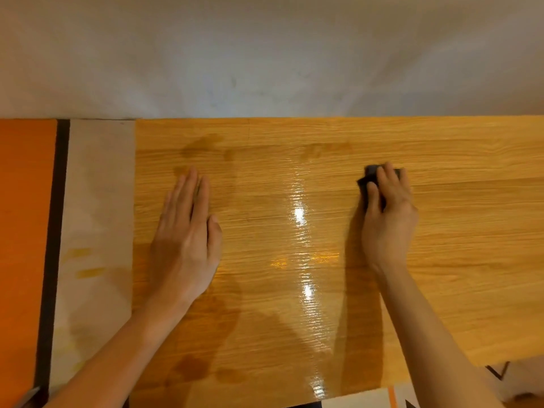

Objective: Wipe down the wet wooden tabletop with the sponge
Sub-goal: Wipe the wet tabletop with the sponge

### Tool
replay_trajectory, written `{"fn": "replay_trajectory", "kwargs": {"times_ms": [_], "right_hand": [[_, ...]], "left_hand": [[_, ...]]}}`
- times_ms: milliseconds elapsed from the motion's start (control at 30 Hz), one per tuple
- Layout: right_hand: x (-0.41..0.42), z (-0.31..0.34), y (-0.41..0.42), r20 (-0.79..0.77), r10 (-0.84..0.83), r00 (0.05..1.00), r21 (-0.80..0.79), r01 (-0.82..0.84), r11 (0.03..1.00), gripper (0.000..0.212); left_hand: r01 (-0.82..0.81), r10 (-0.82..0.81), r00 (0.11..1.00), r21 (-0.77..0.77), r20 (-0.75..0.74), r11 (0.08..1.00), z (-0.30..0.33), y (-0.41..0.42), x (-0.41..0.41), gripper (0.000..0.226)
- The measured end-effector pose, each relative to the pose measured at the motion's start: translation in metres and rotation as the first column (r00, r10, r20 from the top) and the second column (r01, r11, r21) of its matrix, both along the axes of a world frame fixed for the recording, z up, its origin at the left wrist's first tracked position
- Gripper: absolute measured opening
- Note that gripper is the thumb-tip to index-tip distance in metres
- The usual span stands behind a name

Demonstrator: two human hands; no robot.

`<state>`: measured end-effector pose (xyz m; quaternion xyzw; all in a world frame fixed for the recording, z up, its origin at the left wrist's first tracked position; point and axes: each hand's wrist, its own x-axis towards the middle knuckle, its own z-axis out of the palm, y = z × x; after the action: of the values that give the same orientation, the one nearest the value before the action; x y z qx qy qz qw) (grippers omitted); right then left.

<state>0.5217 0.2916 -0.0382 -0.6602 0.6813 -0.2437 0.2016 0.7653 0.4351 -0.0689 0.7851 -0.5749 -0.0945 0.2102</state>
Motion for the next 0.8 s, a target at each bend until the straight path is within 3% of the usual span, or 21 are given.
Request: {"fn": "replay_trajectory", "kwargs": {"times_ms": [67, 233, 400, 533, 733, 800], "right_hand": [[0.033, -0.002, 0.005, 0.0, 0.012, 1.0, -0.031, -0.011, 0.999, 0.037], [0.144, -0.013, 0.03, -0.008, 0.369, 0.929, -0.1, -0.368, 0.925, 0.029], [0.102, -0.005, 0.051, -0.027, 0.532, 0.846, -0.046, -0.533, 0.845, 0.037], [0.036, -0.001, 0.058, -0.047, 0.582, 0.812, -0.013, -0.583, 0.812, 0.038], [0.064, -0.009, -0.074, -0.041, 0.454, 0.89, 0.011, -0.454, 0.891, 0.039], [0.062, -0.01, -0.078, -0.043, 0.454, 0.89, 0.005, -0.455, 0.891, 0.04]], "left_hand": [[0.001, -0.001, 1.0, 0.005, -0.006, 1.0, 0.001, 0.0, 0.0, 0.054], [0.006, -0.006, 1.0, 0.007, 0.03, 1.0, 0.001, 0.001, 0.0, 0.054], [-0.006, 0.004, 1.0, 0.064, 0.029, 0.998, 0.002, -0.001, 0.0, 0.056], [-0.009, 0.007, 1.0, 0.088, 0.022, 0.996, 0.006, -0.003, 0.001, 0.057], [-0.012, 0.012, 1.0, 0.107, -0.002, 0.994, 0.011, -0.002, -0.001, 0.061], [-0.02, 0.021, 1.0, 0.125, -0.008, 0.992, 0.014, -0.002, -0.001, 0.061]]}}
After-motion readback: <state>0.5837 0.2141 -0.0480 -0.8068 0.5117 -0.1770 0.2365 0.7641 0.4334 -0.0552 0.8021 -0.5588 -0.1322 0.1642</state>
